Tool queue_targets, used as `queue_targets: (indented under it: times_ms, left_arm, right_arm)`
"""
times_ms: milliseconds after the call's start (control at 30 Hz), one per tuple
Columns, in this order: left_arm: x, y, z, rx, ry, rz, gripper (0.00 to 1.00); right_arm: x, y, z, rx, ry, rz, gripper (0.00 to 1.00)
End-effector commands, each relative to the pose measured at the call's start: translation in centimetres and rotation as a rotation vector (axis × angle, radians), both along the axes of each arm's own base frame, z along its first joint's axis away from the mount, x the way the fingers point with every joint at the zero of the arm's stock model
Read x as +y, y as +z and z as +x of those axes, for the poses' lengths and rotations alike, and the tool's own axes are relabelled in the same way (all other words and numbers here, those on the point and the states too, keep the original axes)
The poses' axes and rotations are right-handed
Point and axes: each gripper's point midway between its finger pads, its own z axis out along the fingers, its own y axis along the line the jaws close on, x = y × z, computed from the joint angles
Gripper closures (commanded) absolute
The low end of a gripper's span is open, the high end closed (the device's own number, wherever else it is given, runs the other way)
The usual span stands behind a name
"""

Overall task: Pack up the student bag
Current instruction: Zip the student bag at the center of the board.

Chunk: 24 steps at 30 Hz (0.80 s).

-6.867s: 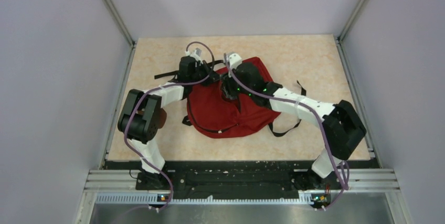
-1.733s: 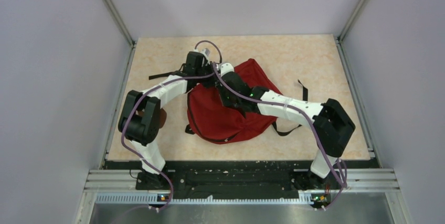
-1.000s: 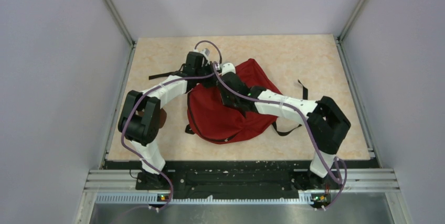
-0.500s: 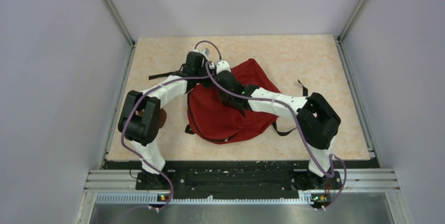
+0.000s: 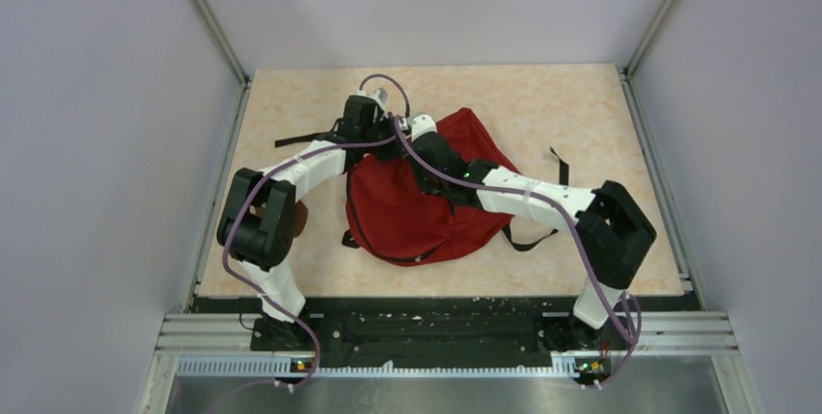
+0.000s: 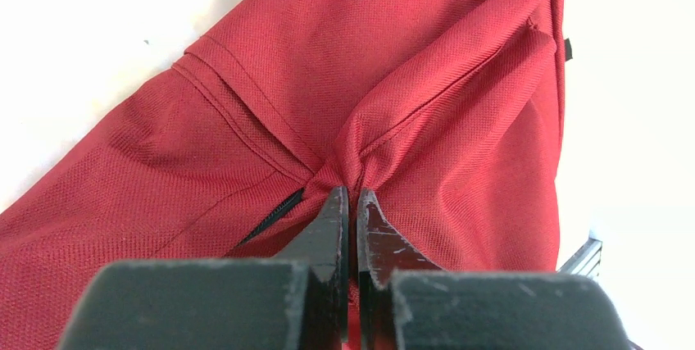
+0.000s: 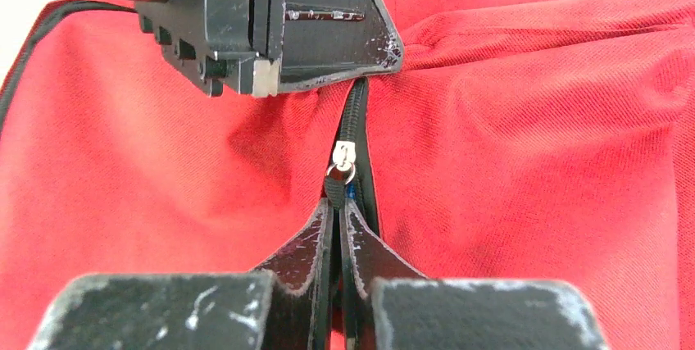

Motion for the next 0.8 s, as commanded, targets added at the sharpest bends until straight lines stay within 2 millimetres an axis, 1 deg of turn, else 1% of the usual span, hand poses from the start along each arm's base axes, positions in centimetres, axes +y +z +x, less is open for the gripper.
queue_targets:
  times_ms: [0, 100, 200, 233, 367, 567, 700, 767]
  left_arm:
    - [0.0, 4.9, 2.0, -0.174, 0.036, -0.065, 1.00]
    - [0.1, 5.1, 2.3, -0.185, 0.040, -0.068, 1.00]
    - [0.4, 5.3, 2.6, -0.196, 0.052, -0.059, 1.00]
    - [0.6, 5.3, 2.7, -0.198, 0.057, -0.056, 1.00]
    - [1.2, 5.5, 3.4, -0.212, 0.073, -0.055, 1.00]
    - [2.0, 6.1, 4.9, -0.247, 0.093, -0.050, 1.00]
    - [2.2, 6.4, 6.2, -0.284, 0.099, -0.046, 1.00]
    - [2.3, 6.7, 6.9, -0.305, 0.107, -0.046, 1.00]
  right_arm:
    - [-0.8, 2.7, -2.4, 0.051, 0.031, 0.082, 1.00]
    - [-1.1, 1.7, -3.9, 0.101, 0.050, 0.078, 1.00]
    - [-2.0, 0.7, -5.4, 0.135, 0.053, 0.051, 1.00]
    - [-2.3, 0.8, -5.9, 0.140, 0.053, 0.054, 1.00]
    - [-3.5, 0.1, -8.0, 0.182, 0.056, 0.049, 1.00]
    - [-5.3, -1.7, -11.1, 0.255, 0.056, 0.039, 1.00]
    - [-6.8, -3.0, -12.4, 0.286, 0.036, 0.033, 1.00]
    - [-7.6, -4.1, -13.1, 0.308, 0.028, 0.020, 1.00]
